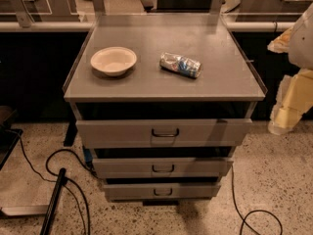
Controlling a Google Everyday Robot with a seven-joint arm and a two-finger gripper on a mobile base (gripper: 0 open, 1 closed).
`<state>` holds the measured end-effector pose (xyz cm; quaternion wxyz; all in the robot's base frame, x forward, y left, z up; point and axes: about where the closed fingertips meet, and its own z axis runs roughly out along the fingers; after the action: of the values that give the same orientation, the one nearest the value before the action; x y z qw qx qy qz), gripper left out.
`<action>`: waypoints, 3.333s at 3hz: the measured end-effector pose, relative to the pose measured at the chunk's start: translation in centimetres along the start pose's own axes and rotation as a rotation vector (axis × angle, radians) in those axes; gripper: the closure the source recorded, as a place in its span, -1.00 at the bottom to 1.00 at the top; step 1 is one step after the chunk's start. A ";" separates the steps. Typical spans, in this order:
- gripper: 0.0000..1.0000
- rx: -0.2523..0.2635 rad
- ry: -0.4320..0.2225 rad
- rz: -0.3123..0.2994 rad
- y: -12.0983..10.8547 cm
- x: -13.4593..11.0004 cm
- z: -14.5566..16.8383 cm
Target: Open middle drawer
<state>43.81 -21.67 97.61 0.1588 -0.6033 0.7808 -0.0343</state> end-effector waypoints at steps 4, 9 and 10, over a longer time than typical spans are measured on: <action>-1.00 -0.106 -0.022 0.053 5.5 0.5 9.5; -1.00 -0.328 -0.119 0.026 13.8 -4.9 26.6; -1.00 -0.366 -0.187 0.025 14.9 -7.7 31.0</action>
Offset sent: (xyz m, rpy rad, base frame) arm -0.0335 0.0330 -0.1349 0.0749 0.1211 -0.0243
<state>40.66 -6.03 66.16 0.1189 -0.6129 0.7632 0.1663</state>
